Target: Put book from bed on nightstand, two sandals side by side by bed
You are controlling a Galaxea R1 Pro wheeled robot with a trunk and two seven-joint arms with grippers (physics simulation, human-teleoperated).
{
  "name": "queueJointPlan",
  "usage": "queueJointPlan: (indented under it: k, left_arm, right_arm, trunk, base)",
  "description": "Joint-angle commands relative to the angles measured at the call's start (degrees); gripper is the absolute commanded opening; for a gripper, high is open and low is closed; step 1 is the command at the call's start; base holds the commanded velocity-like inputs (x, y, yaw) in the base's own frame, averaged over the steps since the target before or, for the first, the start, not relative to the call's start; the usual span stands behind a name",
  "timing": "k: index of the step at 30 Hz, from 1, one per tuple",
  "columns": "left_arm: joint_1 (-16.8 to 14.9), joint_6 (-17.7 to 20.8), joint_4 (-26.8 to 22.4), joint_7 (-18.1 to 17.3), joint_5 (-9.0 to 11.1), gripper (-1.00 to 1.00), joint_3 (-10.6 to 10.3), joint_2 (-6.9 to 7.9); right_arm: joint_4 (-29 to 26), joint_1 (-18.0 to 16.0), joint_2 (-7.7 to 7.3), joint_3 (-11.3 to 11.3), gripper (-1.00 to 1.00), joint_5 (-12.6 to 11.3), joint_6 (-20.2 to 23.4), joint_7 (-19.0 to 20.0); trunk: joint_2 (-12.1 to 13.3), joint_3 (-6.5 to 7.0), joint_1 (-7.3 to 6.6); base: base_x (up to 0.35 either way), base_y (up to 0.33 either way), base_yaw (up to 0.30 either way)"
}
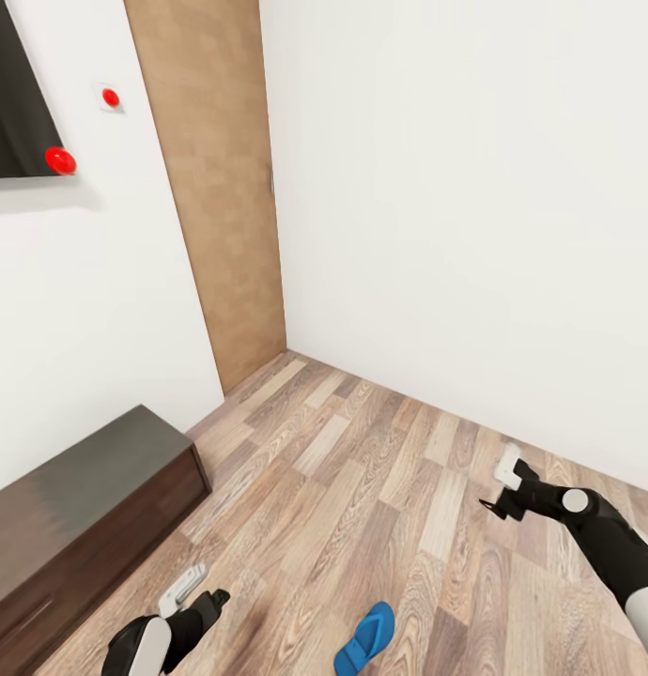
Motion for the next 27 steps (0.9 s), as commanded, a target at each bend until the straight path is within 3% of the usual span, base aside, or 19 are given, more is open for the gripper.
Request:
queueJointPlan:
  k: [1, 4, 7, 8, 10, 11, 19, 22, 23, 26, 27]
  left_arm:
    - [0.0, 0.2, -0.1, 0.6, 0.6, 1.0, 0.1, -0.08]
    - [0.0, 0.2, -0.1, 0.8, 0.5, 1.0, 0.0, -0.14]
    - [0.0, 0.2, -0.1, 0.9, 0.5, 1.0, 0.0, -0.15]
    - [0.0, 0.2, -0.2, 1.0, 0.5, 1.0, 0.0, -0.17]
    - [0.0, 0.2, -0.2, 1.0, 0.4, 1.0, 0.0, -0.17]
    - [0.0, 0.3, -0.2, 1.0, 0.4, 1.0, 0.0, -0.12]
    - [0.1, 0.2, -0.3, 1.1, 0.4, 1.0, 0.0, -0.1]
    - [0.1, 0.1, -0.3, 1.2, 0.4, 1.0, 0.0, -0.1]
    - [0.1, 0.1, -0.3, 1.1, 0.4, 1.0, 0.0, -0.14]
    - [0.1, 0.2, -0.3, 1.1, 0.4, 1.0, -0.1, -0.16]
    - [0.1, 0.2, -0.3, 1.1, 0.4, 1.0, -0.1, -0.16]
  right_arm:
    - [-1.2, 0.0, 0.04, -0.1, 1.0, 0.9, 0.2, 2.0]
    - [-4.5, 1.2, 0.38, 0.0, 1.0, 1.7, 4.1, 7.2]
    - [-5.4, 2.6, 0.78, 0.1, 1.0, 1.8, 6.5, 8.7]
    - [-6.5, 5.6, 2.12, 0.0, 1.0, 1.6, 9.8, 10.3]
    - [-6.8, 6.0, 2.52, 0.0, 1.0, 1.5, 10.2, 10.5]
    - [-7.7, 7.4, 4.25, -0.2, 1.0, 0.9, 11.7, 11.1]
    - [-8.0, 7.8, 5.26, -0.3, 1.0, -0.2, 12.2, 11.4]
    - [-7.8, 7.9, 5.39, -1.1, 1.0, -0.9, 12.3, 10.9]
    - [-6.9, 7.7, 5.73, -3.9, 1.0, -1.6, 12.5, 7.0]
    - [-6.2, 7.5, 5.84, -6.0, 1.0, -1.8, 12.0, 1.5]
    - [-6.2, 7.5, 5.84, -6.0, 1.0, -1.8, 12.0, 1.5]
  trunk:
    - [-0.4, -0.24, 0.22]
    - [-1.6, -0.78, 0.88]
    - [-2.8, -1.31, 1.54]
    - [-3.2, -1.49, 1.76]
    - [-4.1, -1.85, 2.2]
    - [-4.5, -2.03, 2.42]
    - [-7.7, -3.47, 4.17]
    - [-8.9, -4.01, 4.83]
    - [-9.3, -4.19, 5.05]
    - [-10.5, -4.73, 5.71]
    - [-10.9, -4.91, 5.93]
  base:
    - [0.0, 0.0, 0.0]
    - [0.0, 0.0, 0.0]
    - [0.0, 0.0, 0.0]
    - [0.0, 0.0, 0.0]
    - [0.0, 0.0, 0.0]
    - [0.0, 0.0, 0.0]
    - [0.0, 0.0, 0.0]
    - [0.0, 0.0, 0.0]
    - [0.0, 0.0, 0.0]
    - [0.0, 0.0, 0.0]
    - [0.0, 0.0, 0.0]
